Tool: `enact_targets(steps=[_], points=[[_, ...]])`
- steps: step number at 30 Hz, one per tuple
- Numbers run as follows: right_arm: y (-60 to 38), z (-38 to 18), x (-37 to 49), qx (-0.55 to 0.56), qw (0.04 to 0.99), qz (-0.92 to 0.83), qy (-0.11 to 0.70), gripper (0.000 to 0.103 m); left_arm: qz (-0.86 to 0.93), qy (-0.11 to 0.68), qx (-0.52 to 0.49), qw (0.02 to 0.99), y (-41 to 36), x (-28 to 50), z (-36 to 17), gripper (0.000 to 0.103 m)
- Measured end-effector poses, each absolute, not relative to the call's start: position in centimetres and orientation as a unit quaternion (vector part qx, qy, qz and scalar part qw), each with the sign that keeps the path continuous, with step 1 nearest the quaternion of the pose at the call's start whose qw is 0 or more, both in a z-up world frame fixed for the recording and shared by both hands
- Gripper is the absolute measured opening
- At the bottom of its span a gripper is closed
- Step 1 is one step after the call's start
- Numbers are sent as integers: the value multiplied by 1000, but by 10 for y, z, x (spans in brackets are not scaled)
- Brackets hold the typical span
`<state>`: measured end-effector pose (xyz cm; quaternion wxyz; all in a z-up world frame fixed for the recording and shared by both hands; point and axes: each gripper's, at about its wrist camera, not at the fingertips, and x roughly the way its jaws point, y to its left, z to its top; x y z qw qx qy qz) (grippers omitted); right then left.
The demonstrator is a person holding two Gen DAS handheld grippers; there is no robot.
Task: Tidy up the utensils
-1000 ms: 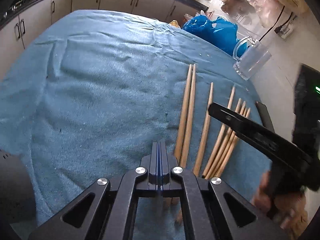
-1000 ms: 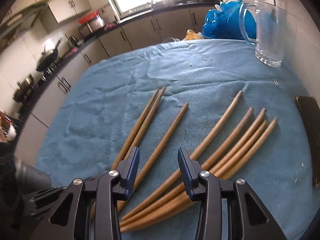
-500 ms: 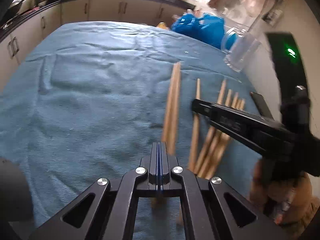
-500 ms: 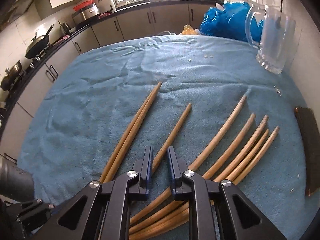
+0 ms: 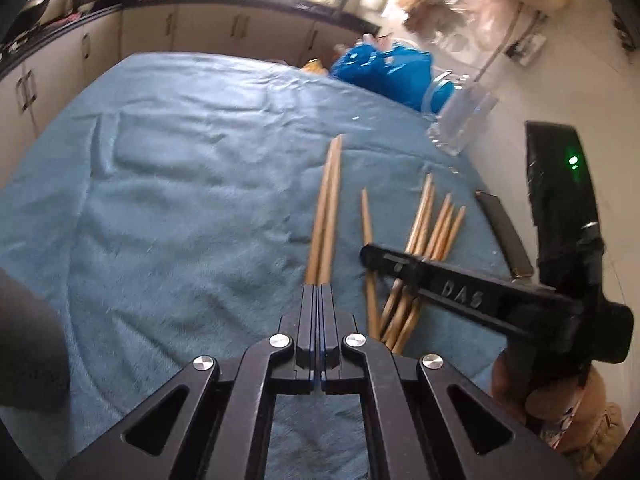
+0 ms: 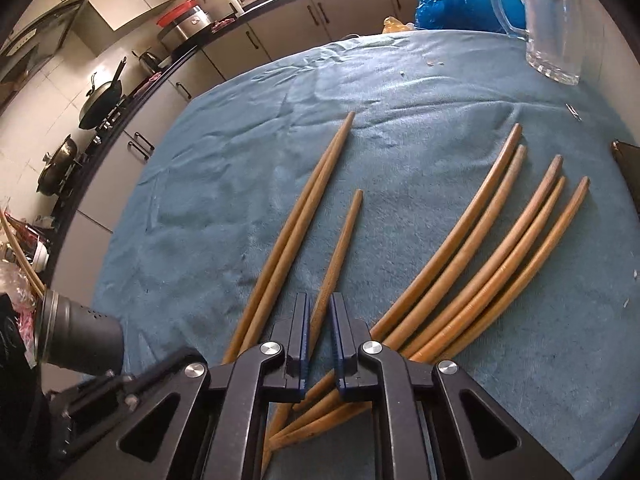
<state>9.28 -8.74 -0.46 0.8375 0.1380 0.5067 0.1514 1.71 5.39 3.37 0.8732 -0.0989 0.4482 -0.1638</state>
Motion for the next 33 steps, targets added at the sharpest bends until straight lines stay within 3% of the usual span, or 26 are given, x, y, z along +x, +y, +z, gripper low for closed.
enact_targets(steps=[7,18,27,33], points=[[-99,-5,85,157,838,143,502,11,-152,459,-36,875,31,39,17,1],[-99,-6,88,162,839,138,500,10,-137,484,-55,862,37,48,13,0],[-85,-5,73,167,820,144,528,9,-139,533,-128,825,83,-29,13,0],[-72,-5,44,157,815,157,535,9,-153,496,-96,849,99,-72,28,0]])
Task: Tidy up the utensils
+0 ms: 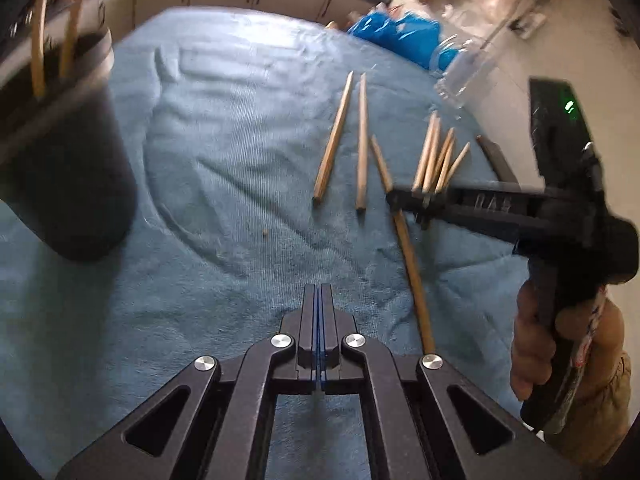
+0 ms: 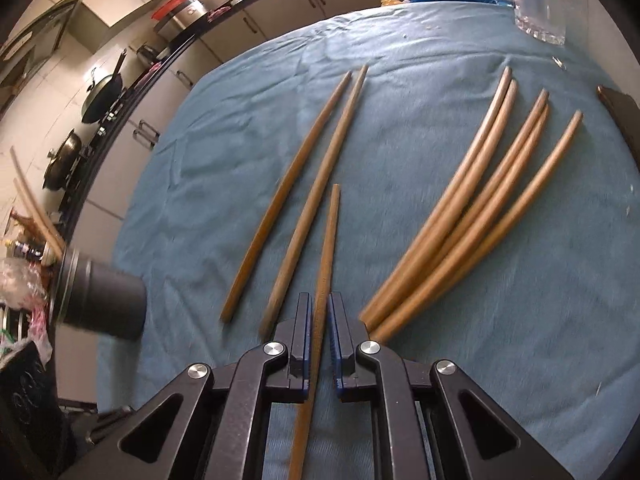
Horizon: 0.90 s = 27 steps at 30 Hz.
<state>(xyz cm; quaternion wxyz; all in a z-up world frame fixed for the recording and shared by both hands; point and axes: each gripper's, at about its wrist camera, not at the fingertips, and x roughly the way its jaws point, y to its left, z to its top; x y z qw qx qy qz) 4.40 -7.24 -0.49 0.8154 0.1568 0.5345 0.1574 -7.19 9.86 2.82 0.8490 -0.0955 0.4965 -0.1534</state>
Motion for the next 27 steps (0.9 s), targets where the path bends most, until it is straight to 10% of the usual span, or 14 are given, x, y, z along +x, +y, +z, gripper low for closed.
enact_targets(steps=[4,8,27], points=[[-77,-6,21,152,821,159,527,9,-160,452,-79,874,92,-65,45,3],[-81,-8,5,152,826,161,518,9,-155,424,-47,891,73,-38,47,33],[-81,-8,7,145,829,172,512,9,-107,470,15,876,44,22,13,6]])
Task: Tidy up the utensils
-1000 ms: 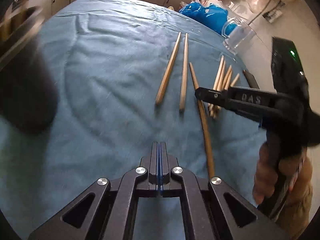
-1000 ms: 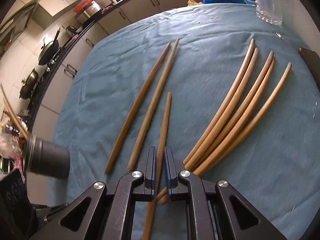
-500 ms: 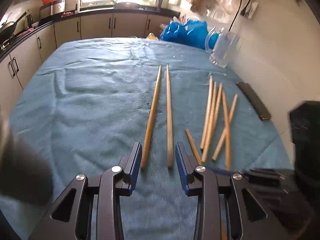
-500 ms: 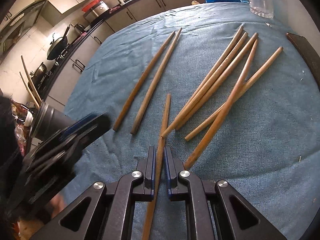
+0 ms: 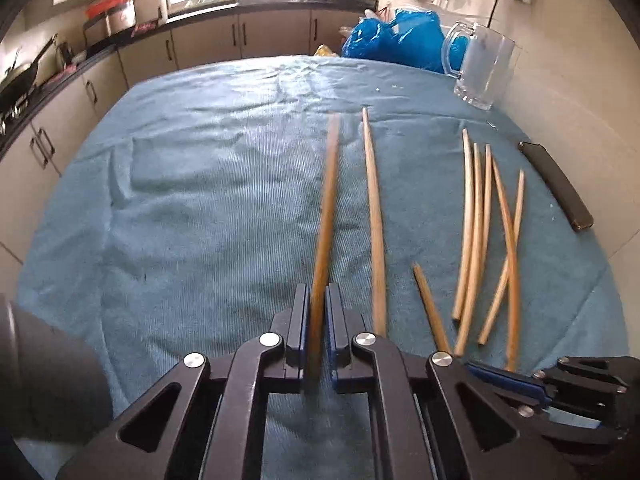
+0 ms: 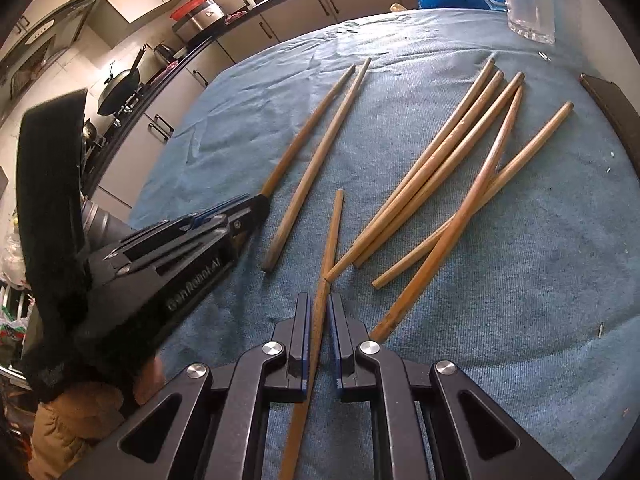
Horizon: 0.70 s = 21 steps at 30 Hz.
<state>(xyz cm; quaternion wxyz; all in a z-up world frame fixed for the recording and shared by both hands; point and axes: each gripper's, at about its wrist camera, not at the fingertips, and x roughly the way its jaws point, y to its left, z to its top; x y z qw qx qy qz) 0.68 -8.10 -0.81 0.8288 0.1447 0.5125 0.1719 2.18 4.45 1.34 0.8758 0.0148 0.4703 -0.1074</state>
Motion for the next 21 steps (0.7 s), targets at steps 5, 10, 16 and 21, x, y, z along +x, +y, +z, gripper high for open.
enact_targets(steps=[5,10,16,21], points=[[-80,-7,5,140,829,169,515,9,-118,508,-49,852,73,-13,17,6],[-76,-6,-10,126,825,177,522,9,-116,523,-53,843,99,-79,18,7],[-79,-8,-48,121,806,202,542,9,-137,545,-67,825,115,-132,23,7],[-86,-7,-68,107,800,203,554,9,-153,533,-44,831,110,-139,47,7]])
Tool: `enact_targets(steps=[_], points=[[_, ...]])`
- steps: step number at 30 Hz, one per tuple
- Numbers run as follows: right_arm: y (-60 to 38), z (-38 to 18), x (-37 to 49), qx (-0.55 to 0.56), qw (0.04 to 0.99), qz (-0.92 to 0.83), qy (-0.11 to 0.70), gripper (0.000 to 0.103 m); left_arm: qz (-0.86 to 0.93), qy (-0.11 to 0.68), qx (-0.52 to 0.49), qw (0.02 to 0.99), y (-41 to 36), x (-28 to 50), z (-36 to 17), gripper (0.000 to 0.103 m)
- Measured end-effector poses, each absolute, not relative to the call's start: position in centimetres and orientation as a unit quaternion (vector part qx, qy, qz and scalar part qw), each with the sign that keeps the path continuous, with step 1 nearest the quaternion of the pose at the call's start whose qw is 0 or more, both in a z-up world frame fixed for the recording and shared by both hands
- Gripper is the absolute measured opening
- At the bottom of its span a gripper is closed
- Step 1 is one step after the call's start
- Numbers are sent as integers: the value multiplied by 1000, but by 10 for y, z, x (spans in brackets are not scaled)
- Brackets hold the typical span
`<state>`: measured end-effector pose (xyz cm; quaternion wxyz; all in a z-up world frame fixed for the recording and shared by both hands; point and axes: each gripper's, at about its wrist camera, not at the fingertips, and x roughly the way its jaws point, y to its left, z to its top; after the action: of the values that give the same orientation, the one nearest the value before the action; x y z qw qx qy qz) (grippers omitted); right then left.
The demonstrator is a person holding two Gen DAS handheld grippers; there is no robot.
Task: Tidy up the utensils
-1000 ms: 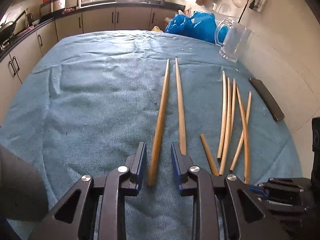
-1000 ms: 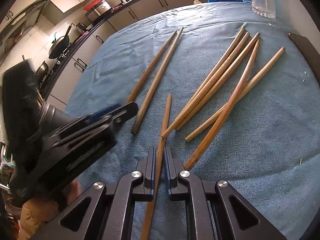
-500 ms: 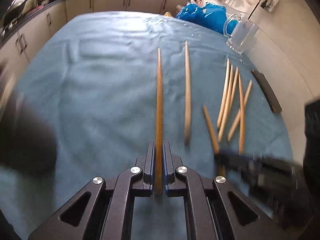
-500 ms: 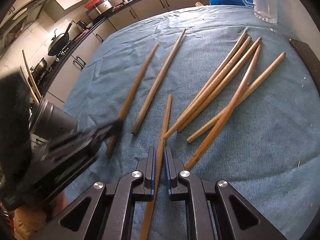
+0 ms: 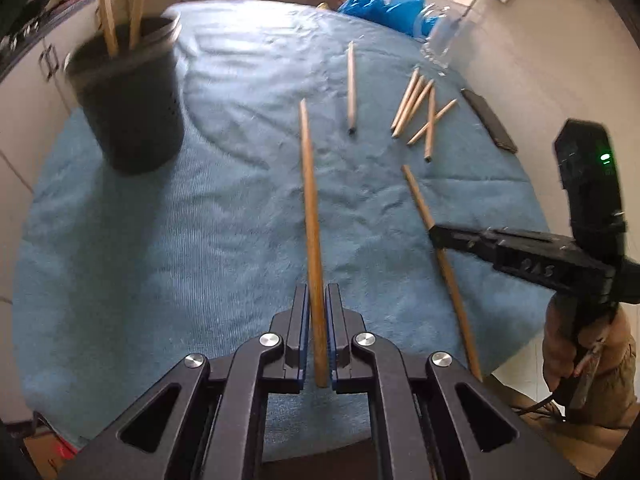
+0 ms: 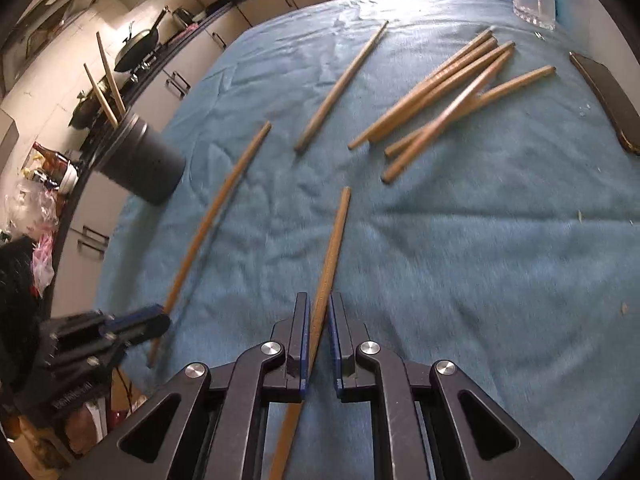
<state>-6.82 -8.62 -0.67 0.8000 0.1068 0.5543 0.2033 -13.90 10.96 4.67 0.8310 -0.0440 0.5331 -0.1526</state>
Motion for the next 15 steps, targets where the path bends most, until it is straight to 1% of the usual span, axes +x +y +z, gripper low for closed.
enact_targets(steps=[2,4,9,15], points=[[-85,-6,-69,98,798,202,559,10,-146,523,-35,839,106,-133,53,10],[-82,-6,-66,89,795,198,567,10,-139,522,-24,841,102,-120,53,22],[-65,-2,-57,47,790,191,580,11,-118,543,-15,831,98,-81,38,22],[-57,-2,-41,21,763,190,617,11,-105,562,-9,820,91,-32,25,23]])
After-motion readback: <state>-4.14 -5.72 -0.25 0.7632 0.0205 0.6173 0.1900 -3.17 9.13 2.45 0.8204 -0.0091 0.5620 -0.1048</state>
